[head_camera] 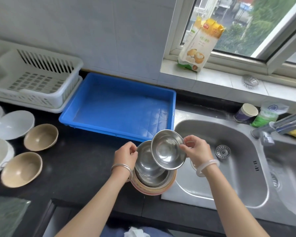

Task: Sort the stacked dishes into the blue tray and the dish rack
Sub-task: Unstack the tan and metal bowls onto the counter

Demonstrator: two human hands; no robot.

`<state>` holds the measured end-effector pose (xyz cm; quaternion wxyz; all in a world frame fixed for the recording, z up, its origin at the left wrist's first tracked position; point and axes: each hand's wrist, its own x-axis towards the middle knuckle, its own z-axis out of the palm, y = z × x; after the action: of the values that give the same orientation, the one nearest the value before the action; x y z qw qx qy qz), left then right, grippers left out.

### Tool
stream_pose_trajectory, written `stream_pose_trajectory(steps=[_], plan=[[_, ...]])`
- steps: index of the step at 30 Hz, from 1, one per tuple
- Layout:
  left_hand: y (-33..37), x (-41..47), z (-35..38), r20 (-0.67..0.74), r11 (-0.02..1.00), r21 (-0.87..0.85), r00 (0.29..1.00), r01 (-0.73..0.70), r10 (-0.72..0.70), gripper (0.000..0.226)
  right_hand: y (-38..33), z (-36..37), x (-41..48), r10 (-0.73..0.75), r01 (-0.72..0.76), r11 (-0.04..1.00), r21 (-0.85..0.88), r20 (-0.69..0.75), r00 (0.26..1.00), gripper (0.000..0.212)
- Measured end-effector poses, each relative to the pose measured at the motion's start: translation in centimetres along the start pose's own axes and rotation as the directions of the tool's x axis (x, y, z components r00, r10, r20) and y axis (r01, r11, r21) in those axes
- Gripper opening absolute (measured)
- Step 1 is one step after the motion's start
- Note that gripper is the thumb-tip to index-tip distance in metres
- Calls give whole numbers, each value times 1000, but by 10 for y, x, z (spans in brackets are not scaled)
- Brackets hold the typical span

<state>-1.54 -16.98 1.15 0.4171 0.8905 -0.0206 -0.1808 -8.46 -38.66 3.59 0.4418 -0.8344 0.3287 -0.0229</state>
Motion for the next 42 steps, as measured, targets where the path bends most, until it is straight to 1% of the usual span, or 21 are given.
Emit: stream_pose_trajectory(steps=[2,4,7,10,14,17,20,22,24,27,31,33,37,42], plan=[[-3,2,-15,-33,999,-41,999,11,-12,11,-10,1,3,-13,13,998,60,12,1000,16],[-9,4,-31,-58,994,-98,997,54,-60,11,-21,7,6,-24,21,993,115,25,999,18],[-24,5,-58,-105,978,-165,984,127,-146,11,-41,25,11,-44,36,991,132,63,997,12],[-45,3,-84,-167,957,-221,959,189,-228,13,-60,54,16,-82,69,991,118,107,991,12],[-84,-6,-111,-227,907,-311,905,283,-360,9,-82,107,21,-102,86,993,86,199,975,10],[-117,-14,-128,-255,868,-356,858,345,-446,13,-97,154,23,-83,55,993,106,284,955,9],[-148,-22,-141,-266,805,-428,794,410,-546,19,-110,198,22,-98,82,995,60,347,933,8],[-165,-26,-146,-260,779,-439,766,448,-588,14,-118,225,20,-102,103,995,17,377,921,7],[-179,-27,-151,-254,762,-438,748,476,-613,9,-124,250,19,-94,115,993,-29,402,911,7],[-194,-28,-157,-260,758,-410,731,508,-631,7,-130,277,19,-65,125,986,-112,431,900,9],[-204,-27,-161,-269,743,-415,709,525,-651,7,-132,299,18,-24,104,981,-163,431,902,9],[-207,-26,-161,-265,729,-427,697,536,-667,8,-132,306,16,-5,92,980,-178,436,900,13],[-213,-27,-158,-264,717,-437,684,544,-680,8,-129,315,14,38,40,985,-165,444,895,16],[-216,-27,-157,-301,718,-427,662,549,-686,8,-125,321,15,101,-76,994,-73,452,886,10]])
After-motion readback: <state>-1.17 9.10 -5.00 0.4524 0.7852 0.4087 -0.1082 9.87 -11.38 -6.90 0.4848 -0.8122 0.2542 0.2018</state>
